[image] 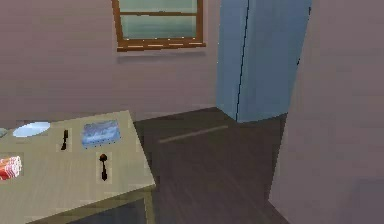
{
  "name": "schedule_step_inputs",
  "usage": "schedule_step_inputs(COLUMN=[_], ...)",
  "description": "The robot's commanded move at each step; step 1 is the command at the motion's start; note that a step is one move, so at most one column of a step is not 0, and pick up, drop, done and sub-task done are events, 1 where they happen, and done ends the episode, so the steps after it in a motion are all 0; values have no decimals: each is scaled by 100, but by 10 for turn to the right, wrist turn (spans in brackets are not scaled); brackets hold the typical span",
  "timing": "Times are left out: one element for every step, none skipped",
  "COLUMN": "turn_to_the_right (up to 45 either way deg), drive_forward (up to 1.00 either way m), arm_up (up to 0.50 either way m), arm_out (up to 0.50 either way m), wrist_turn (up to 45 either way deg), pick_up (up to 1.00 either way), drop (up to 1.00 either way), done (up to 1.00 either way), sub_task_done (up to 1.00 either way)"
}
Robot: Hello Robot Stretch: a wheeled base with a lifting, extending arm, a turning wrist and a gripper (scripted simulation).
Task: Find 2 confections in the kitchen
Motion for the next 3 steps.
schedule_step_inputs(turn_to_the_right=[120,0,-450], drive_forward=[0,25,0], arm_up=[0,0,0], arm_out=[0,0,0], wrist_turn=[0,0,0], pick_up=[0,0,0], drop=[0,0,0], done=[0,0,0], sub_task_done=[0,0,0])
